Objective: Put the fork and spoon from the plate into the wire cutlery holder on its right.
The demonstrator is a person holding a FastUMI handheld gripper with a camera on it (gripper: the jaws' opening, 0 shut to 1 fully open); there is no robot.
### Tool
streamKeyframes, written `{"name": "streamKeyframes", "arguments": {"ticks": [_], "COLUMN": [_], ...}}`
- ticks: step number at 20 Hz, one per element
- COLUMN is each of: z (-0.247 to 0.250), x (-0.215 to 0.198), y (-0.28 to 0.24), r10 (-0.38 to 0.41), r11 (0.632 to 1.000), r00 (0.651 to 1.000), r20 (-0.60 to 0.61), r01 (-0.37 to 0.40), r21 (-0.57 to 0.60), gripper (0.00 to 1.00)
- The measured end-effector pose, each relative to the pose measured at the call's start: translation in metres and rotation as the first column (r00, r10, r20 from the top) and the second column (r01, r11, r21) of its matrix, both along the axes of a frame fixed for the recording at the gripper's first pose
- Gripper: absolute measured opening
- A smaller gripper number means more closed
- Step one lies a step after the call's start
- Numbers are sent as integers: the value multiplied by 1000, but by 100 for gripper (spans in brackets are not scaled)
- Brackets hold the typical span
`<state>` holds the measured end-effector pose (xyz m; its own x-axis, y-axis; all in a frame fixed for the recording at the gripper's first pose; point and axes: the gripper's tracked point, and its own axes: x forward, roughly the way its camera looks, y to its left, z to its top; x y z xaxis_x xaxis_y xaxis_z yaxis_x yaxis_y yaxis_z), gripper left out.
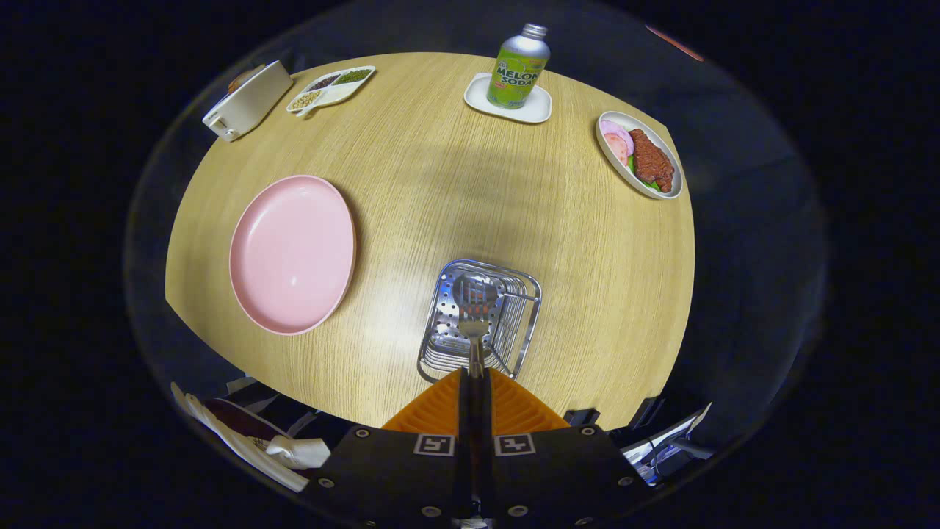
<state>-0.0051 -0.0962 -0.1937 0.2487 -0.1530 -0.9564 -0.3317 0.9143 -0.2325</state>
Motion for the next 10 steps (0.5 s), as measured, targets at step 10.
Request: {"name": "streamKeyframes", "arguments": {"ticks": [10], "z": [47], "x": [18], "y": [9], "r10": [-73], "r11": [981], "r00": [972], "r20": [223], "r01": [30], "r21": [191], "gripper": [37]}}
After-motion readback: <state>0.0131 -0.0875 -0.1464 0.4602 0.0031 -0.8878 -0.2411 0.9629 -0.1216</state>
